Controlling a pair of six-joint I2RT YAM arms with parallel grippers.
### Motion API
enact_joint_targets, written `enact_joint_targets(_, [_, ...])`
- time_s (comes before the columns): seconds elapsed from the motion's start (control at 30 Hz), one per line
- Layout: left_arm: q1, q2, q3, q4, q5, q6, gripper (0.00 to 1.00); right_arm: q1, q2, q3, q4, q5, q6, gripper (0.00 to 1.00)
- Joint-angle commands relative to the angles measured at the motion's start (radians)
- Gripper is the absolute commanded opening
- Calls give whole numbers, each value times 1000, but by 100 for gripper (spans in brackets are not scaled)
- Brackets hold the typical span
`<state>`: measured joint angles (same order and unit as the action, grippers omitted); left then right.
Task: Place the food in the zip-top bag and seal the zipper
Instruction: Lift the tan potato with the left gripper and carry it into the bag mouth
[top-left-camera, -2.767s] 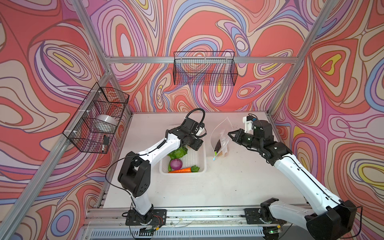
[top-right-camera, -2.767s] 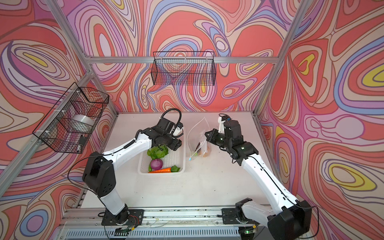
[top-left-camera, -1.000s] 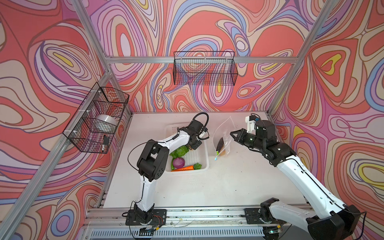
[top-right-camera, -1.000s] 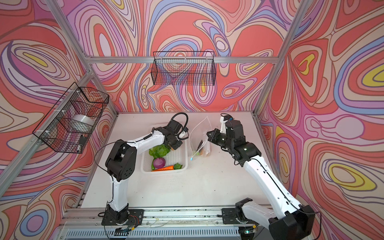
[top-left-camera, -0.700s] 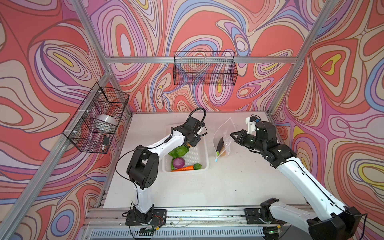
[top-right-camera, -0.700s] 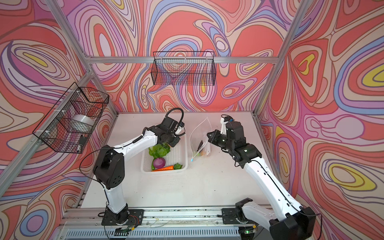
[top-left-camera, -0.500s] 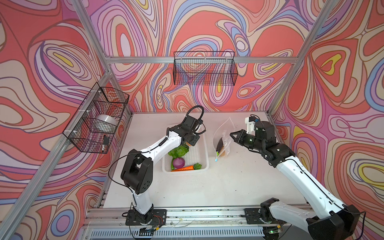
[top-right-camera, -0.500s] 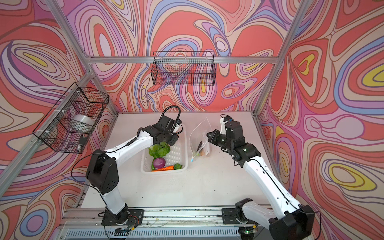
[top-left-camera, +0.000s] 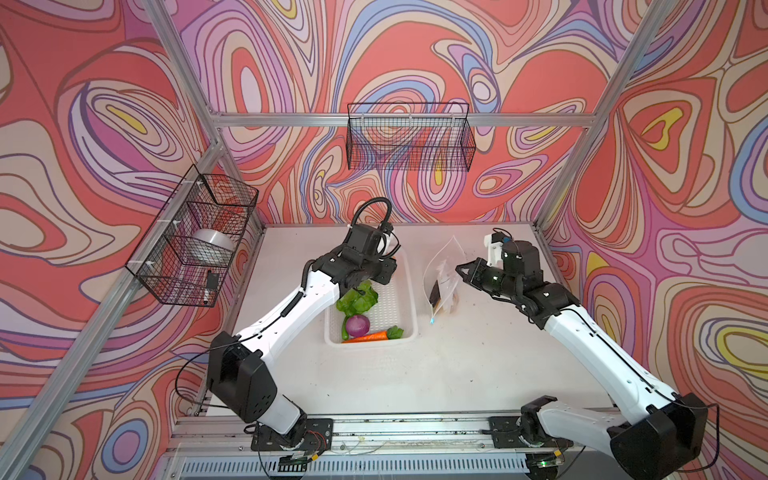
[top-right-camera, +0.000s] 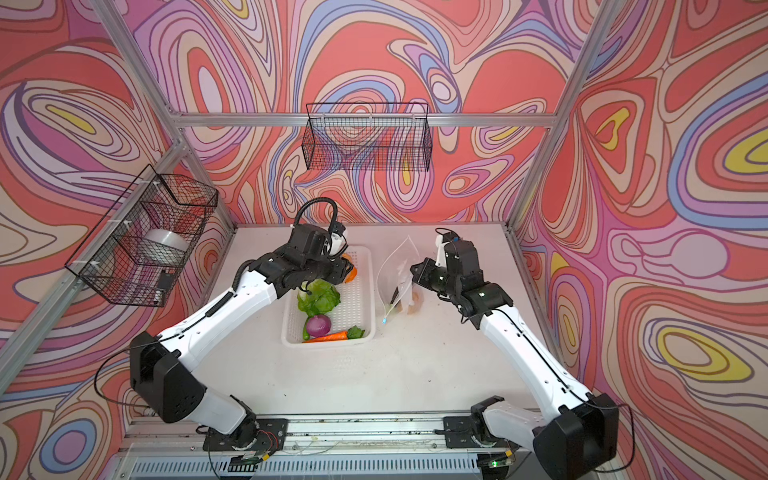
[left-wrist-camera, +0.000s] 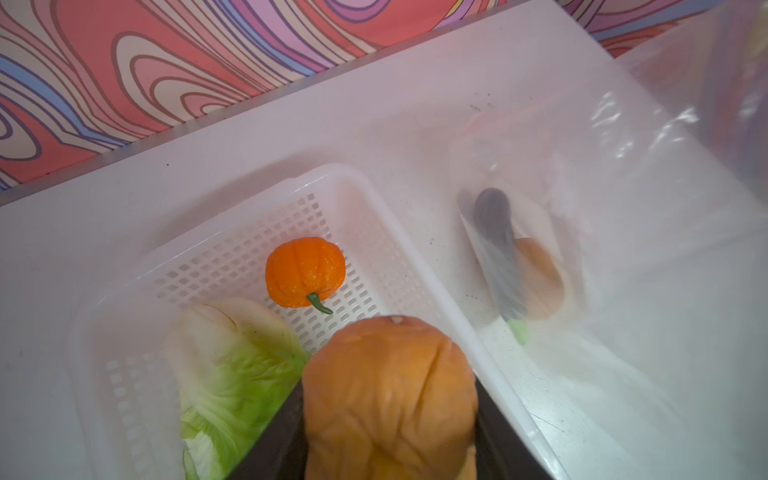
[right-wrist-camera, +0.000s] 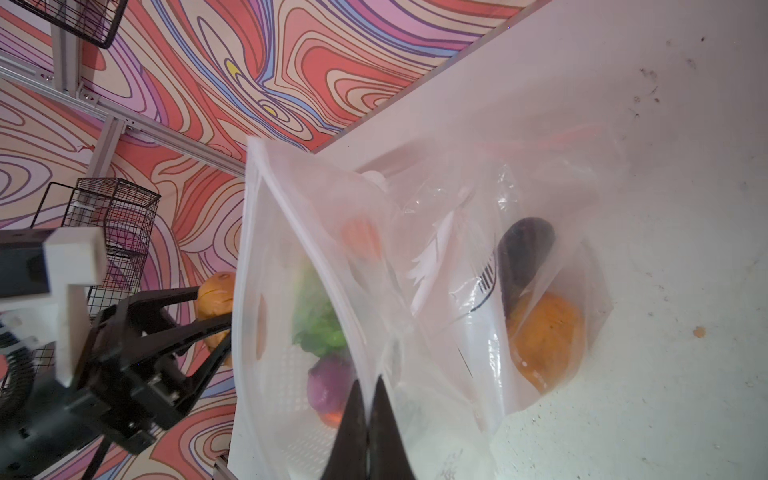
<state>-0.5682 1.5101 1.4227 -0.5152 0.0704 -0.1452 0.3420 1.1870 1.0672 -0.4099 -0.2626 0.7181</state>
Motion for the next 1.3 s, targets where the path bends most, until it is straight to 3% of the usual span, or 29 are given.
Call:
enact_joint_targets(0.0, [5, -89, -22, 61, 121, -119, 39, 4, 10, -9, 28, -9, -15, 0])
enact_joint_targets(0.3, [-14, -223, -119, 338, 321, -365, 39, 5, 13, -16, 48, -22, 2, 0])
enact_joint_targets(0.4, [-58, -219, -165, 489, 366, -469, 39, 5, 12, -17, 52, -30, 9, 0])
enact_joint_targets(0.53, [-153, -178, -187, 607, 346, -528, 39, 5, 8, -16, 57, -36, 15, 0])
enact_joint_targets(0.83, [-217, -75, -192, 693, 318, -548, 39, 4, -5, 0, 40, -41, 7, 0])
enact_joint_targets(1.0, [-216, -42, -190, 635, 215, -487, 39, 4, -23, 8, 29, -49, -5, 0])
enact_joint_targets(1.27, [-218, 48, -155, 562, 179, -420, 40, 5, -71, 23, 15, -96, -3, 0])
